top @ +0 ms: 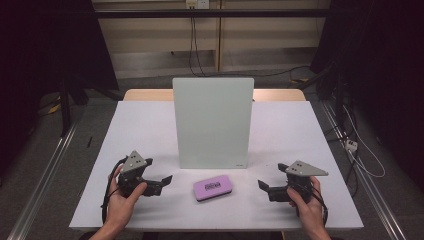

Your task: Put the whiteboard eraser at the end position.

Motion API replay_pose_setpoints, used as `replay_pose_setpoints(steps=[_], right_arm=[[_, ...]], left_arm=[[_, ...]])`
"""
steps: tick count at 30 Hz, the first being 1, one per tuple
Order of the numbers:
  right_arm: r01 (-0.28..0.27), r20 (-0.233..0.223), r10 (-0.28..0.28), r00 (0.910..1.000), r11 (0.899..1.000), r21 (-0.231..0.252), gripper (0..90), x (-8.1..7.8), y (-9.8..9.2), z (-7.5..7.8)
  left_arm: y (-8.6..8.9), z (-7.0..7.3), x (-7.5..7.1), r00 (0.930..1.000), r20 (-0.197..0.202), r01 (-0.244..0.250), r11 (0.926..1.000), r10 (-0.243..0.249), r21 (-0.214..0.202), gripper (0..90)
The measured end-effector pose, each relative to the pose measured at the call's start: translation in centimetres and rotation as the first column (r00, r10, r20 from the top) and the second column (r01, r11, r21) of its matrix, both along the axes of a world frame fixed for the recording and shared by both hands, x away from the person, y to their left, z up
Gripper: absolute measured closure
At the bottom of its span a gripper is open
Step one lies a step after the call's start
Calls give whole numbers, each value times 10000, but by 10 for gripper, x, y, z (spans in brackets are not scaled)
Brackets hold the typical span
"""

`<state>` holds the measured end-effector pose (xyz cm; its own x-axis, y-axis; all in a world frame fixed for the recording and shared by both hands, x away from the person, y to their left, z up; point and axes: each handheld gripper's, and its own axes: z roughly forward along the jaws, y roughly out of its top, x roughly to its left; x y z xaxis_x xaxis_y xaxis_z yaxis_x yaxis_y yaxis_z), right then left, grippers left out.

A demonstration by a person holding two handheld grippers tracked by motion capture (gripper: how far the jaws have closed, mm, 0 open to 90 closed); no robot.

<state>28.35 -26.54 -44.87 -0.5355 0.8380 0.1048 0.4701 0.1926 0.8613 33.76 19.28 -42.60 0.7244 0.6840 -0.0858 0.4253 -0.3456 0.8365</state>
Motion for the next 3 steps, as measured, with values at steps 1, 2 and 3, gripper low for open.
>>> replay_pose_setpoints(steps=[1, 2, 3], right_arm=[[13, -12, -13, 10000, 10000, 1, 43, 0, 0, 0], [24, -7, -24, 10000, 10000, -6, 43, 0, 0, 0], [49, -8, -49, 10000, 10000, 30, 43, 0, 0, 0]], left_arm=[[1, 0, -1, 10000, -4, -5, 10000, 5, 79, 64], [1, 0, -1, 10000, -82, 53, 10000, -53, 53, 64], [2, -1, 0, 9999, -135, 86, 10000, -86, -35, 64]])
